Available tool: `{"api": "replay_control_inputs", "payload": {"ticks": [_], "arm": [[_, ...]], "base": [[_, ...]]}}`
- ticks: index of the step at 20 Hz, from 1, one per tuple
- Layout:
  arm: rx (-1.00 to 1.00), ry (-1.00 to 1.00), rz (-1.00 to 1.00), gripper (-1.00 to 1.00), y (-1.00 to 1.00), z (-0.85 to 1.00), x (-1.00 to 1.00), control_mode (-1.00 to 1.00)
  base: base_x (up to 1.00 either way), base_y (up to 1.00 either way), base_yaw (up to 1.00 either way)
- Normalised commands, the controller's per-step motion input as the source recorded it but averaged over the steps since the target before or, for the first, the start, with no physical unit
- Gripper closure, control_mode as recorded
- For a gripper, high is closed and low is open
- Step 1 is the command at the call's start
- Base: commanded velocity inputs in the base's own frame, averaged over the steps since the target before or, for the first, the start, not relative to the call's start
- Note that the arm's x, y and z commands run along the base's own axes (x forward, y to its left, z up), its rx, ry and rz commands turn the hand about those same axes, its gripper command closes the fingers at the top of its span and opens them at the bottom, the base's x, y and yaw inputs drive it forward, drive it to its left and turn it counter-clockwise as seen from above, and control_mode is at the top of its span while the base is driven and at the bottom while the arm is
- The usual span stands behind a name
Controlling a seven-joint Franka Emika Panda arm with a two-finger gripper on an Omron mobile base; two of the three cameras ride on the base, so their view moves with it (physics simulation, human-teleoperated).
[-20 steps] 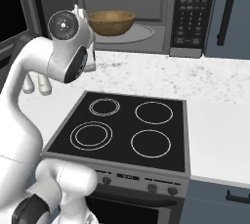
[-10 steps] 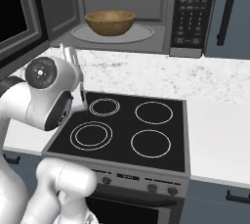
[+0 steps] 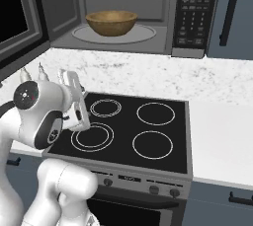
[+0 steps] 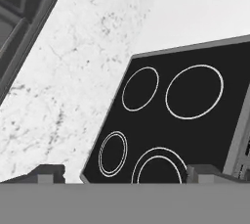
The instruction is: Open the microwave, place the bowl with waffle inside the microwave, then close the microwave door and turn it on.
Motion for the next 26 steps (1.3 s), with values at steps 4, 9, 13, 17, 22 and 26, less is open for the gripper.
{"api": "replay_control_inputs", "payload": {"ticks": [4,9,13,17,22,26], "arm": [[-0.2,0.0,-0.16,-1.0,-0.08,-0.36,0.06,-1.0],[-0.13,0.0,-0.16,-1.0,-0.02,-0.29,0.24,-1.0],[-0.14,0.0,-0.18,-1.0,-0.15,-0.34,0.28,-1.0],[-0.1,0.0,-0.17,-1.0,-0.34,-0.33,0.31,-1.0],[-0.15,0.0,-0.18,-1.0,-0.17,-0.36,0.25,-1.0],[-0.04,0.0,-0.08,-1.0,0.28,-0.23,0.23,-1.0]], "base": [[0.0,0.0,0.0],[0.0,0.0,0.0],[0.0,0.0,0.0],[0.0,0.0,0.0],[0.0,0.0,0.0],[0.0,0.0,0.0]]}}
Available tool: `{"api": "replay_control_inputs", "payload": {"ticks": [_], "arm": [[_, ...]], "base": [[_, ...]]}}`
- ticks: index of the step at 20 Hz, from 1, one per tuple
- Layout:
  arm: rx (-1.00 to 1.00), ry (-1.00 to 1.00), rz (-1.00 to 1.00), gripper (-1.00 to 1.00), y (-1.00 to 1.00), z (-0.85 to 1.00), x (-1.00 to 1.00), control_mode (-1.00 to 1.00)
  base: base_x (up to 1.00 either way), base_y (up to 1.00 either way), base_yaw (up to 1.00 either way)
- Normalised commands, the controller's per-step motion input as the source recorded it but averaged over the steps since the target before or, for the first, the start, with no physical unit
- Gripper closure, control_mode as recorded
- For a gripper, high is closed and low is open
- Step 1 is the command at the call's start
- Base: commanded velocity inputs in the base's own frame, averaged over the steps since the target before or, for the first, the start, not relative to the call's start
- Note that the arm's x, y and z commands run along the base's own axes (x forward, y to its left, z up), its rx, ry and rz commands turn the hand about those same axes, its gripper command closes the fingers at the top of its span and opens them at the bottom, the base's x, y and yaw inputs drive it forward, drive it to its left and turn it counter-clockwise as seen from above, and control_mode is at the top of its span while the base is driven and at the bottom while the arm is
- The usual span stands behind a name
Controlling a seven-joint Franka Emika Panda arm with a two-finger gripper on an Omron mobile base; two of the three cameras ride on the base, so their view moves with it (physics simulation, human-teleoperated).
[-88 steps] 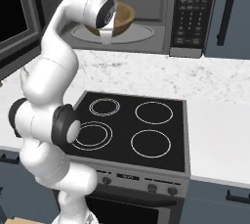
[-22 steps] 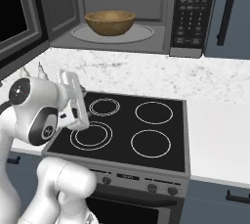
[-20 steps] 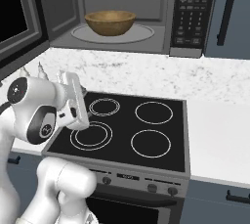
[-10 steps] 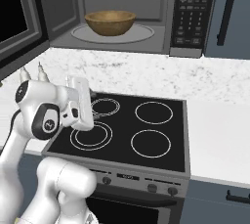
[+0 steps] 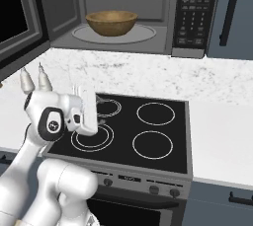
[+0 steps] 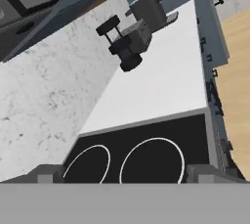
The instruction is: Open the microwave, place the bowl with waffle inside the microwave, then close the microwave door and turn it on.
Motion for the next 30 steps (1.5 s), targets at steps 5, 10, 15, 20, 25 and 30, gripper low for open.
{"api": "replay_control_inputs", "payload": {"ticks": [5,10,15,20,25,30], "arm": [[0.0,0.0,-0.01,-1.0,0.67,-0.17,0.37,-1.0],[0.0,0.0,0.0,-1.0,0.66,-0.1,0.32,-1.0],[-0.05,-0.03,-0.01,-1.0,0.77,-0.19,0.18,-1.0],[-0.35,-0.25,-0.08,-1.0,0.78,-0.18,-0.01,-1.0],[-0.33,-0.32,-0.07,-1.0,0.68,-0.01,-0.15,-1.0],[-0.25,-0.34,-0.06,-1.0,0.72,0.11,-0.28,-1.0]], "base": [[0.0,0.0,0.0],[0.0,0.0,0.0],[0.0,0.0,0.0],[0.0,0.0,0.0],[0.0,0.0,0.0],[0.0,0.0,0.0]]}}
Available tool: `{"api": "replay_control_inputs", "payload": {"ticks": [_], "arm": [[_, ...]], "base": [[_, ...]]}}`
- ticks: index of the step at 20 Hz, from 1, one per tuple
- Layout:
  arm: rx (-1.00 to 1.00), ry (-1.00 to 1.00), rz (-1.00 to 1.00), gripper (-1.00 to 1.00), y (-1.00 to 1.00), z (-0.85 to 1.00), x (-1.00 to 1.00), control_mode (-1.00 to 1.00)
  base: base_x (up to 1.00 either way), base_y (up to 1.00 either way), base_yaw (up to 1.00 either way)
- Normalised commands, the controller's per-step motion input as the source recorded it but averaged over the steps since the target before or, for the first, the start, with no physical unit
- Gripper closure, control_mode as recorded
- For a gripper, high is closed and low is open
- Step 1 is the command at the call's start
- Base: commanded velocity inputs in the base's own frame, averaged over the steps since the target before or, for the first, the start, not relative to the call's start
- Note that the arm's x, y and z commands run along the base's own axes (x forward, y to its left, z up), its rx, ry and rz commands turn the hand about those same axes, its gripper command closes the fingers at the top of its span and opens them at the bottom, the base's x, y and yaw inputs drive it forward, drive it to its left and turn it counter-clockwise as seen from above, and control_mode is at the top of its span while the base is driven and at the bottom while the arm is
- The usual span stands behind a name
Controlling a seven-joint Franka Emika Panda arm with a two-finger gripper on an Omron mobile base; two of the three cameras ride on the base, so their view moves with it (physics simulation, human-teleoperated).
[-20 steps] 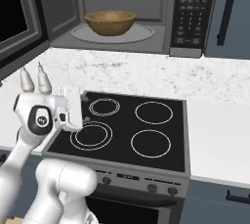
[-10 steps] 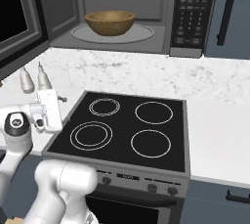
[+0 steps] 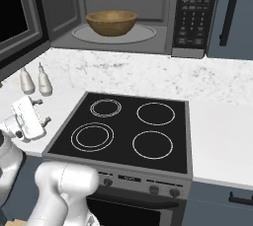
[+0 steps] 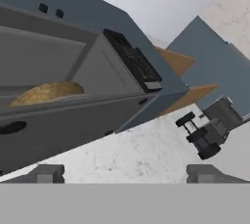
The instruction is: Open the microwave, place the bowl with waffle inside the microwave, then close the microwave door and turn it on.
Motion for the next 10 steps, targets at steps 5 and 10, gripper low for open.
{"api": "replay_control_inputs", "payload": {"ticks": [5,10], "arm": [[-0.15,-0.26,-0.05,1.0,0.79,0.28,-0.17,-1.0],[-0.04,-0.13,-0.01,1.0,0.68,0.37,0.0,-1.0]], "base": [[0.0,0.0,0.0],[0.0,0.0,0.0]]}}
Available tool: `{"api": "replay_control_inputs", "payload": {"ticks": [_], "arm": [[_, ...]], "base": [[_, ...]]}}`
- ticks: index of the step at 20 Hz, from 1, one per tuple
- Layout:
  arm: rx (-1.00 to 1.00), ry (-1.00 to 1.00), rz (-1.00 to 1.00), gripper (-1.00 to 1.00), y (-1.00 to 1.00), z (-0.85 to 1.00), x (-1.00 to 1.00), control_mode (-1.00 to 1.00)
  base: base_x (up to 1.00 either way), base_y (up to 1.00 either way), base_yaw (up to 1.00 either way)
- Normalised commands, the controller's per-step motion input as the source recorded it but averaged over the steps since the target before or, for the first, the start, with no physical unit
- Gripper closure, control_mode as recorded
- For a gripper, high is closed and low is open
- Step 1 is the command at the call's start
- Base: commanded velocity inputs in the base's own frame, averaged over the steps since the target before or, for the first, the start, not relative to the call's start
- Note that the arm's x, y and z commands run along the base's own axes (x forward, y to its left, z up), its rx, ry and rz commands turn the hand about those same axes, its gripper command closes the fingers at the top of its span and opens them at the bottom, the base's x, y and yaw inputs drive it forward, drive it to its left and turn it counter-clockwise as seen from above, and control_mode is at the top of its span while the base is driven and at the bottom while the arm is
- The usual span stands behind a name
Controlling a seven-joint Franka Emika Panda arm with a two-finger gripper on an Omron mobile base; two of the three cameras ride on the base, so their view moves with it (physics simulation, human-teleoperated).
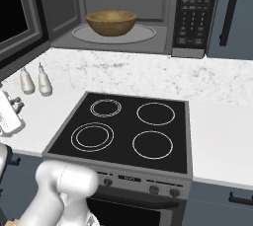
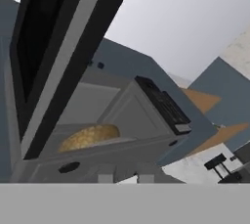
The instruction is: Open the microwave, place the bowl with waffle inside the microwave, then close the microwave door and turn it on.
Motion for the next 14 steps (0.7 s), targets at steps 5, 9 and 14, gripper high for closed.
{"api": "replay_control_inputs", "payload": {"ticks": [5,9,14], "arm": [[-0.04,-0.16,0.0,1.0,0.63,0.4,0.0,-1.0],[-0.05,-0.22,0.0,1.0,0.63,0.45,-0.05,-1.0],[-0.02,-0.3,0.0,1.0,0.45,0.49,-0.18,-1.0]], "base": [[0.0,0.0,0.0],[0.0,0.0,0.0],[0.0,0.0,0.0]]}}
